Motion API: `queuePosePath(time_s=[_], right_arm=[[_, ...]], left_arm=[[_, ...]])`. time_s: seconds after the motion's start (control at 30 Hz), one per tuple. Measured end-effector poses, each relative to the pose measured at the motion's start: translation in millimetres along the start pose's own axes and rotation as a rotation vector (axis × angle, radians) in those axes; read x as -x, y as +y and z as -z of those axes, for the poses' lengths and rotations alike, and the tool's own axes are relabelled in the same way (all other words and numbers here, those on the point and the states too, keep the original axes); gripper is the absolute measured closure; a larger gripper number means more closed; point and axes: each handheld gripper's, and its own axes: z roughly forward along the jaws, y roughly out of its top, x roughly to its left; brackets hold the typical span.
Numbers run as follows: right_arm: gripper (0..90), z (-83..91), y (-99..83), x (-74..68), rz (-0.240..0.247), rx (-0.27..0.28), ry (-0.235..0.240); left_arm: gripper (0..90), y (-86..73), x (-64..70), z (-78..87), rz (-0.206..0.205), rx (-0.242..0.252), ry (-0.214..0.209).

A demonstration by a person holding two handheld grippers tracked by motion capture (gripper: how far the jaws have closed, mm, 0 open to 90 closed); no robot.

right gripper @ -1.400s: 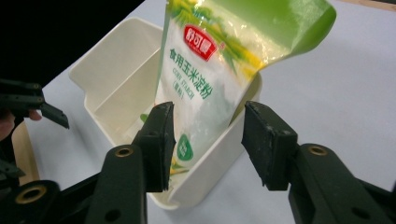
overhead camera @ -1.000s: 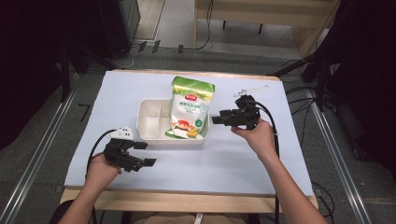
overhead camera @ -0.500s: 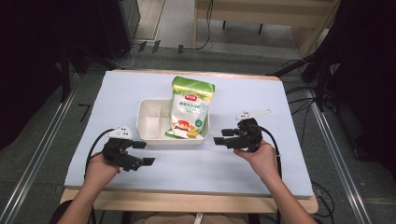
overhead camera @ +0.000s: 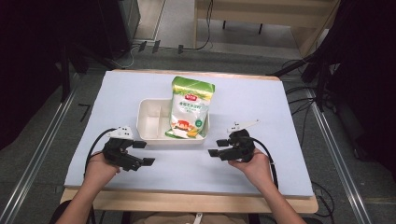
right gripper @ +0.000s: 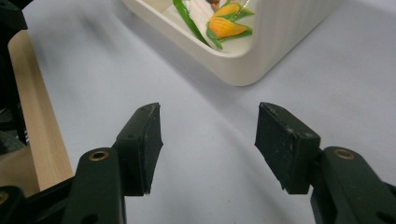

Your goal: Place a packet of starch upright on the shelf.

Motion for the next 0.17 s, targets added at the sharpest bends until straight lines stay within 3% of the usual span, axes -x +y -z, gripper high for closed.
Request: queuePosePath(time_s=[0.17], right_arm=[[38.3, -2.8, -0.7, 2.4, -0.013, -0.003, -0.011]], left_arm=[[22.0, 0.2, 0.0, -1.0, -0.003, -0.004, 0.002]])
